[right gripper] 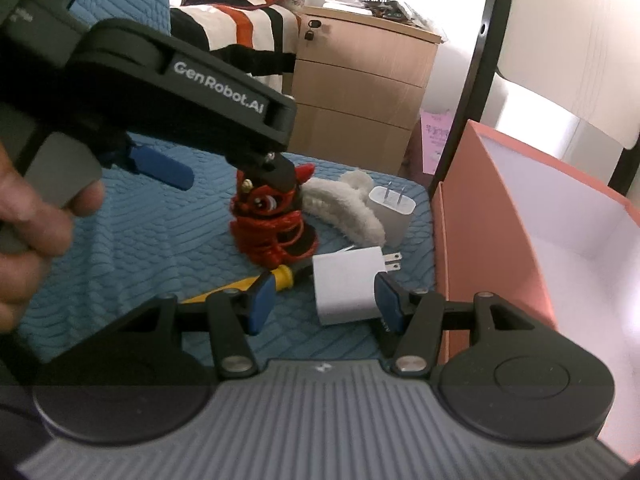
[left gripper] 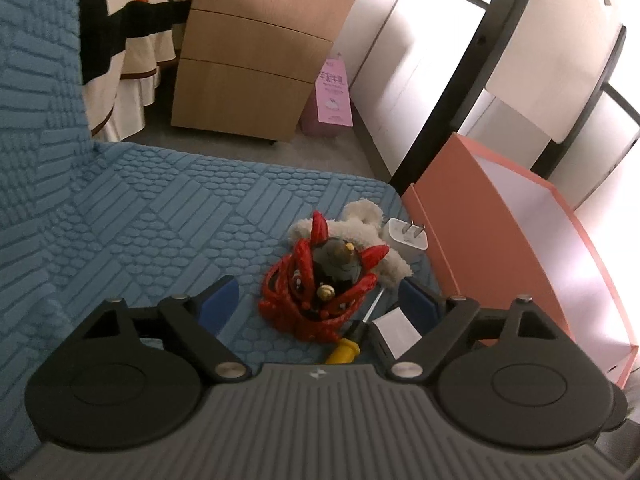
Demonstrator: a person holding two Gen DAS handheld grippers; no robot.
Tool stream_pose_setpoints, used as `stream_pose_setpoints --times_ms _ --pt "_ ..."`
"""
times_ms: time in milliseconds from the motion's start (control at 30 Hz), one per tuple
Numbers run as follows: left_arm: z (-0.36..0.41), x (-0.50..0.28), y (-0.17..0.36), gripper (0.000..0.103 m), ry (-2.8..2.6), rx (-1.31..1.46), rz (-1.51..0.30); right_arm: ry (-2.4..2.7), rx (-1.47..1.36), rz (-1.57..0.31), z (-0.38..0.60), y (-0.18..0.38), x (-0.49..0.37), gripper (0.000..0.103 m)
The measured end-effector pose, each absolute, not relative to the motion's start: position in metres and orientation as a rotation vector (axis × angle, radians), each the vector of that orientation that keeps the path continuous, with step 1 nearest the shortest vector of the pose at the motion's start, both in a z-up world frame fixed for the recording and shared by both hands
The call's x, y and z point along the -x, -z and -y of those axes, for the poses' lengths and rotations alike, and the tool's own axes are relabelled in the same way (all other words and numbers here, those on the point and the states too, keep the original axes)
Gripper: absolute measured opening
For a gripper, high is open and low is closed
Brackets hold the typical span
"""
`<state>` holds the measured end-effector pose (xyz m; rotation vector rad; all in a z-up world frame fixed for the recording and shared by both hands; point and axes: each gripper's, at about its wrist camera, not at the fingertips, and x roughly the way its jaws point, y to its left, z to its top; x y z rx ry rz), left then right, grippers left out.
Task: Organize rigid objects
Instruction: 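Lower the left tool onto the red figurine while the right tool approaches the white charger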
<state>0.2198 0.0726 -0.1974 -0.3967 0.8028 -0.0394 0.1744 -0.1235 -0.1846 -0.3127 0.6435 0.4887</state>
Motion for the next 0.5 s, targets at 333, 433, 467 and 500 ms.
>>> stream_pose_setpoints --times_ms 333,433,467,500 --pt "-0.066 -0.245 0.211 0.083 0.072 0.362 -0.853 -0.440 0.386 -0.666 0.119 0.200 -0.196 0.058" --pt "-0.062 -0.249 0.212 0.078 0.073 0.335 -0.862 -0.430 0.388 -0.674 0.119 0.202 -0.202 0.062" --pt "-0.061 -0.251 0.213 0.075 0.073 0.330 -0.863 -0.430 0.390 -0.677 0.119 0.202 -0.203 0.062" --pt "-0.060 -0.252 0.213 0.075 0.071 0.325 -0.866 -0.432 0.394 -0.681 0.118 0.203 -0.205 0.062"
